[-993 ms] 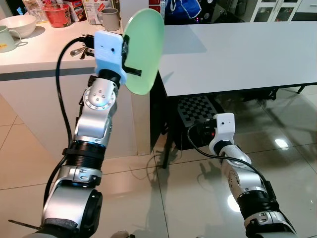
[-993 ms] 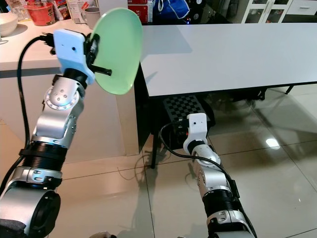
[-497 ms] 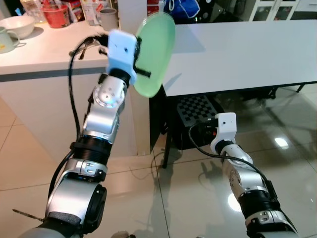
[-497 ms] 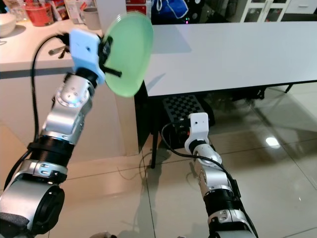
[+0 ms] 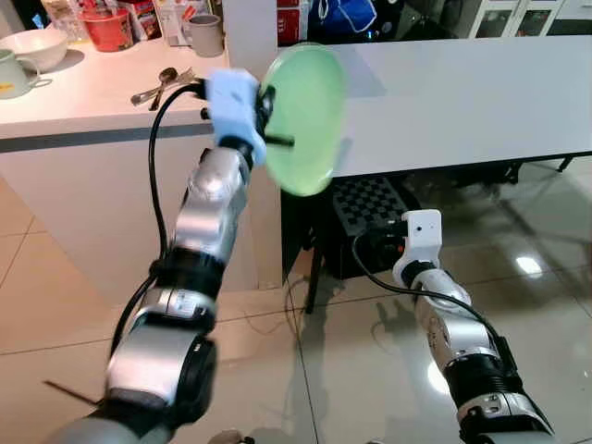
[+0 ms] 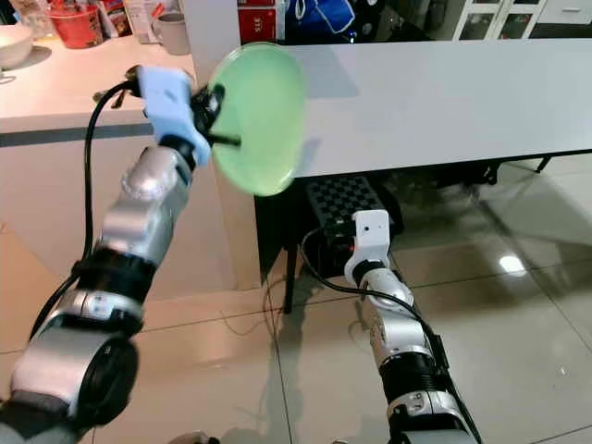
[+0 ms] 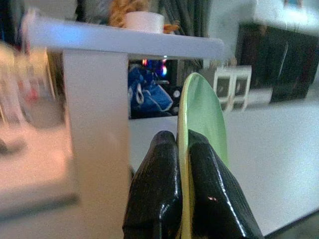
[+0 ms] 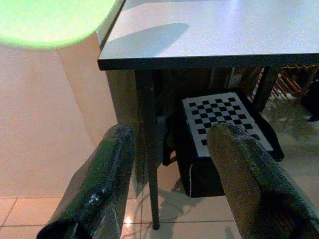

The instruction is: Setting the table

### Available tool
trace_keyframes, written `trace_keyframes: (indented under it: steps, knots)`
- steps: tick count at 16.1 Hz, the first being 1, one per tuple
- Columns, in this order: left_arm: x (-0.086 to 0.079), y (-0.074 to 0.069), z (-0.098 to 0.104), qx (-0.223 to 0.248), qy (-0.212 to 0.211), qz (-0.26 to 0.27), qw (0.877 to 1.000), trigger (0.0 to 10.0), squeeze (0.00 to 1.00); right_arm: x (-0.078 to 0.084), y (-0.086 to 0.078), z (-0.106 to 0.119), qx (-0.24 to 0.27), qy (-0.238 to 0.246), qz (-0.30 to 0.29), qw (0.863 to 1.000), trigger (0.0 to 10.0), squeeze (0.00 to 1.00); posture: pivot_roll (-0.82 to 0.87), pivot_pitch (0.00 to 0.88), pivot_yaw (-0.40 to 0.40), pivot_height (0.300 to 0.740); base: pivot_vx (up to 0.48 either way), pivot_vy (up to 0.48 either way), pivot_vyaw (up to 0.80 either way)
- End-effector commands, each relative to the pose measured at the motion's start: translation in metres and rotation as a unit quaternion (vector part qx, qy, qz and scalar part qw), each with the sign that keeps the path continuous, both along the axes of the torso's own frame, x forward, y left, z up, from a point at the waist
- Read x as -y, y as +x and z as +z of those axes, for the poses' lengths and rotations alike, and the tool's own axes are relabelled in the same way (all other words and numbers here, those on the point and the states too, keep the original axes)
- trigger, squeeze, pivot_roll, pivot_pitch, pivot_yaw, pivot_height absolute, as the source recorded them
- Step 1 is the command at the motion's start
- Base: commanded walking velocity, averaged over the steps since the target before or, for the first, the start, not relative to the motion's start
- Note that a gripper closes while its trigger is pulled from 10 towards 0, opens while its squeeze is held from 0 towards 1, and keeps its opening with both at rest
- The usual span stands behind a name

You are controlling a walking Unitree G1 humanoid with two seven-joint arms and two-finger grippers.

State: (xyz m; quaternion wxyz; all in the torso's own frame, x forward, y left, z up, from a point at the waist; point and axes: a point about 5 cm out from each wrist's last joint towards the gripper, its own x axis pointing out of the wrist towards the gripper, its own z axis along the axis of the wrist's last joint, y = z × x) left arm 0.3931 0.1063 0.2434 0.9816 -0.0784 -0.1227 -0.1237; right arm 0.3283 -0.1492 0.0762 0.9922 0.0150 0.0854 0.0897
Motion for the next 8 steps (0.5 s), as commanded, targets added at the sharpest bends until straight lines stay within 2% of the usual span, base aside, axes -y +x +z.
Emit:
trace_keyframes:
  steps: [1,2,4,5,6,8]
  knots:
    - [-0.007,0.004,0.015,-0.016,-0.093,-0.001,0.996,0.0,0.00,0.003,0.003,0.006,0.014,0.002,-0.005,1.000,10.0,0.00,-0.03,0.000,0.034,0.740,0.000,0.000,0.00]
    - [-0.010,0.006,0.013,-0.029,-0.119,0.001,0.993,0.0,0.00,0.003,0.003,0.006,0.014,0.002,-0.005,1.000,10.0,0.00,-0.03,0.000,0.035,0.740,0.000,0.000,0.00]
    - [-0.017,0.010,0.000,-0.101,-0.242,0.010,0.965,0.0,0.00,0.002,0.003,0.006,0.015,0.012,-0.008,1.000,10.0,0.00,-0.03,0.000,0.034,0.740,0.000,0.000,0.00]
    - [-0.021,0.011,-0.008,-0.131,-0.278,0.020,0.951,0.0,0.00,0.002,0.003,0.007,0.016,0.017,-0.013,1.000,10.0,0.00,-0.03,0.000,0.034,0.740,0.000,0.000,0.00]
    - [-0.025,0.010,-0.017,-0.158,-0.311,0.032,0.937,0.0,0.00,0.003,0.005,0.008,0.013,0.027,-0.021,0.999,10.0,0.00,-0.03,0.000,0.034,0.740,0.000,0.000,0.00]
    - [-0.024,0.008,-0.025,-0.181,-0.342,0.038,0.922,0.0,0.00,0.007,0.005,0.008,0.013,0.029,-0.027,0.999,10.0,0.00,-0.03,0.000,0.034,0.740,0.000,0.000,0.00]
